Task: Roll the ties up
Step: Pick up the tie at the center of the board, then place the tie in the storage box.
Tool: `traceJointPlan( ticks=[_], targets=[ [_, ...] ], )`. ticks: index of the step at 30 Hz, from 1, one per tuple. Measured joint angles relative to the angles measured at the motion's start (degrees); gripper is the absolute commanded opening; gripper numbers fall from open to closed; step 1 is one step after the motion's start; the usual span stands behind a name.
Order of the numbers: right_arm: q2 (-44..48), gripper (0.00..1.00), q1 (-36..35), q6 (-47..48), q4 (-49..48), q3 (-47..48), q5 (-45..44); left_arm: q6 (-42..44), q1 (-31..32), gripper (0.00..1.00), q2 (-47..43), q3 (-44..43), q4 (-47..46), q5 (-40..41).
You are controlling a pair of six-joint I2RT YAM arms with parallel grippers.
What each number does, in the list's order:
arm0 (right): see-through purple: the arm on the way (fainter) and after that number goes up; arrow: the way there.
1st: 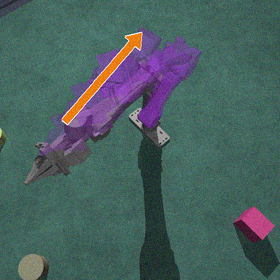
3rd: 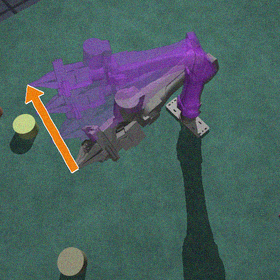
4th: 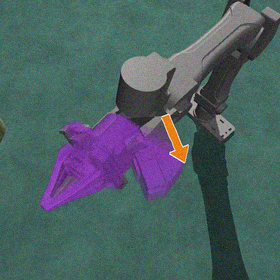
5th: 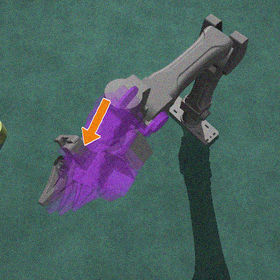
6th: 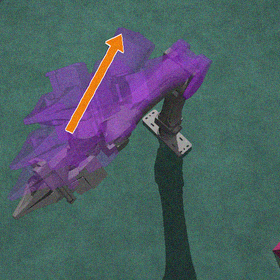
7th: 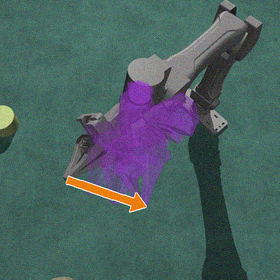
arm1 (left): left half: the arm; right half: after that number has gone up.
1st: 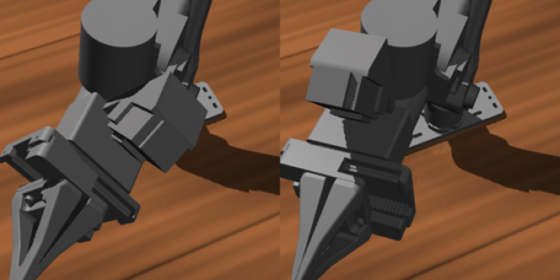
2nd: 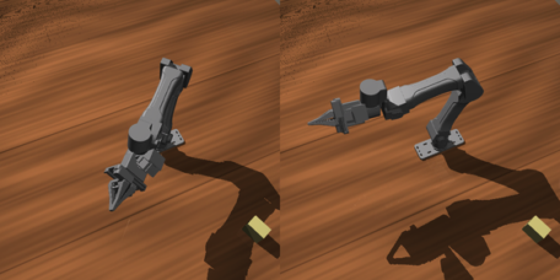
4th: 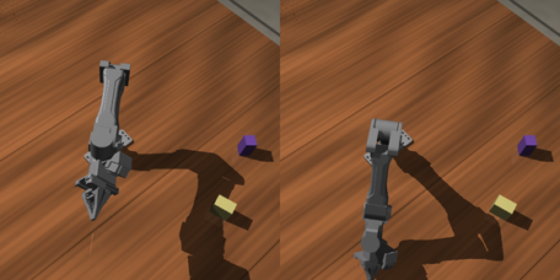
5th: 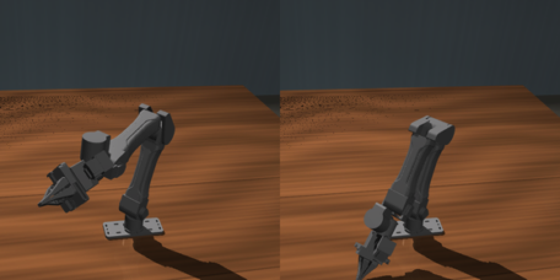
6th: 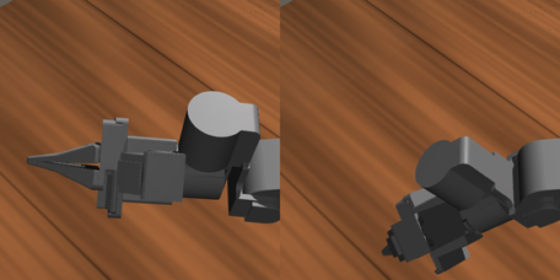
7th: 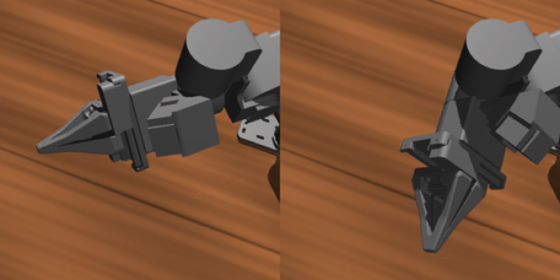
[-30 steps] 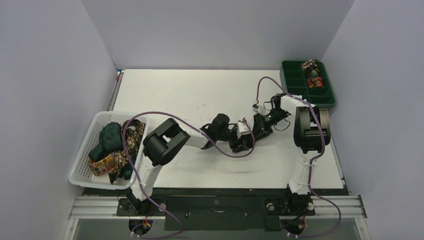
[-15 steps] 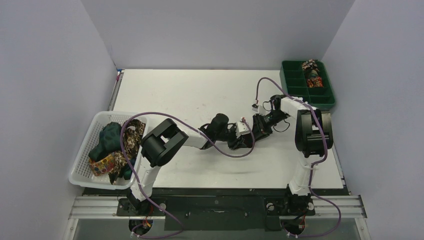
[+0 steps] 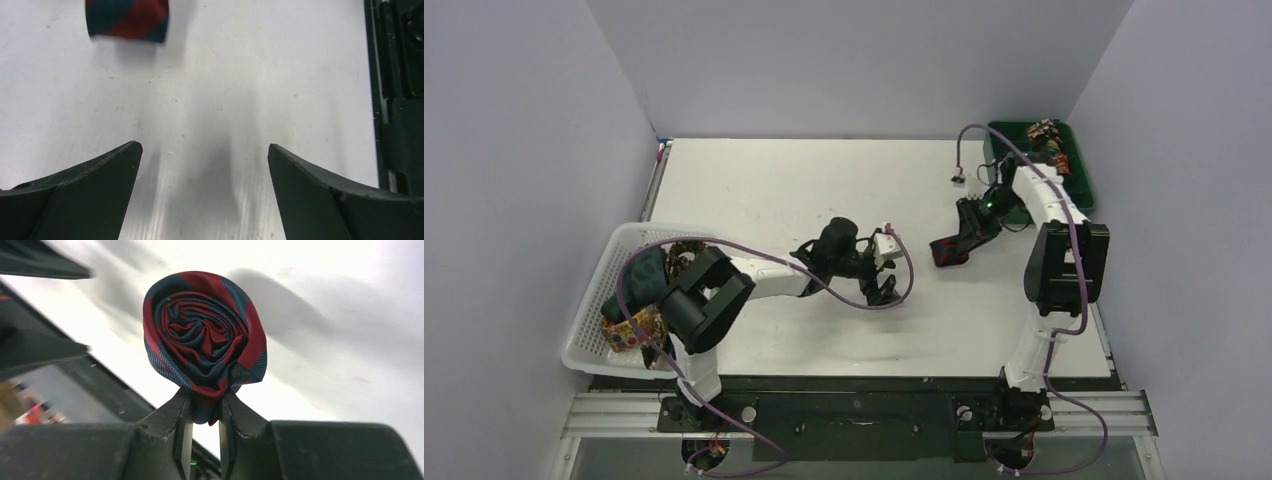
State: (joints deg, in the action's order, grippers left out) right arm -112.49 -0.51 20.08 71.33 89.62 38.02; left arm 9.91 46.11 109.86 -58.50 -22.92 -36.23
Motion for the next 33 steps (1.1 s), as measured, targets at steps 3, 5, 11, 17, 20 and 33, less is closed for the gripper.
traceJointPlan(
  ticks=[3,5,11,17,20,33],
  targets=[
    [0.0,0.00,4.4,5.7,4.2,9.8,-4.6,-0.2,-1.9,0.97,-6.0,1.7,3.6,-0.6],
    [-0.3,0.00,7.7,9.3,7.0,17.9,-7.8,0.2,-2.9,0.97,-8.7,2.6,5.4,-0.7],
    [-3.0,0.00,14.6,19.8,9.0,39.6,-17.8,1.7,-4.1,0.97,-13.5,6.1,10.7,-0.2],
    [-6.8,0.00,14.2,25.2,5.5,45.9,-28.8,1.7,-4.2,0.97,-15.2,8.8,12.2,0.2],
    [-9.3,0.00,13.5,25.6,1.2,45.3,-32.6,1.7,-4.2,0.97,-15.9,10.1,12.3,0.8],
    [-15.7,0.00,13.1,32.0,-10.1,46.4,-45.7,-0.2,-4.4,0.97,-17.4,12.6,10.5,1.7]
  ],
)
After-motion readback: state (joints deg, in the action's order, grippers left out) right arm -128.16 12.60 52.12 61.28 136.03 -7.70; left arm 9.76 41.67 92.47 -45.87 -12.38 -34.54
